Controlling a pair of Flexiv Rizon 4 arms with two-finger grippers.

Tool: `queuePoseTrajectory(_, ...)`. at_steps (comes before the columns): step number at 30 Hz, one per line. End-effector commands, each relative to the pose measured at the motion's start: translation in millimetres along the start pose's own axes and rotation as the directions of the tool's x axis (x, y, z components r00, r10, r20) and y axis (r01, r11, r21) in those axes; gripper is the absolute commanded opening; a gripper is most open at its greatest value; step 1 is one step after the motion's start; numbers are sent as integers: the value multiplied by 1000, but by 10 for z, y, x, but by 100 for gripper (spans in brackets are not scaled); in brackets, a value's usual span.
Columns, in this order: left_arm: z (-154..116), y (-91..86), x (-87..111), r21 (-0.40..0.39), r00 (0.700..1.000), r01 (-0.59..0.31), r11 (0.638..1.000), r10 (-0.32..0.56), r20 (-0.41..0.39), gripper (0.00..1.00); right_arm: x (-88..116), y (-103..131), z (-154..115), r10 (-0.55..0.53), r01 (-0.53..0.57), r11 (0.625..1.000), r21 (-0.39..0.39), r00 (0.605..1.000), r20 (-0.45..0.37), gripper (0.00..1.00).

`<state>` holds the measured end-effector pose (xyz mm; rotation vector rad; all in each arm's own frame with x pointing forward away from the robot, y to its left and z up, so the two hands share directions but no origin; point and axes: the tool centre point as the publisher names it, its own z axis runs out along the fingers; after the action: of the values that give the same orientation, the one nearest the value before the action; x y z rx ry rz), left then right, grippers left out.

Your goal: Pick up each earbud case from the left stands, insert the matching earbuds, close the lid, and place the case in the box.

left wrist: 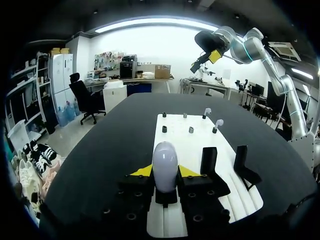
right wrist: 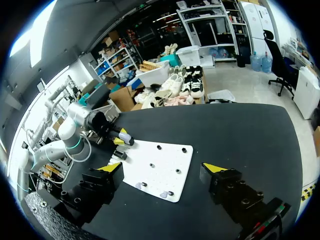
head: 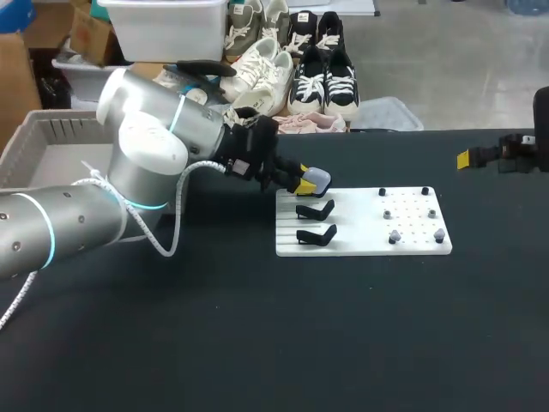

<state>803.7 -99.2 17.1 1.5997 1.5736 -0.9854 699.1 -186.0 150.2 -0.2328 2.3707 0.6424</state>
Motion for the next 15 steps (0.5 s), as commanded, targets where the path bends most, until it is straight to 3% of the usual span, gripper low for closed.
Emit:
queuePoseTrajectory(1, -81, -81, -12, -11, 1000, -6, 1000, 6, 12, 0, -4, -9, 6, -1, 1, 1000, -3, 1000, -1, 100)
queuePoseTrajectory(8, -315, -207, -162, -23, 997, 23, 999, -22, 67, 0, -4, -9, 6, -1, 1, 1000, -3, 1000, -1, 100)
queuePoseTrajectory(15, -559, -500, -465, -41, 985, 6, 999, 1, 172, 0, -4, -9, 6, -1, 1, 1000, -3, 1000, -1, 100)
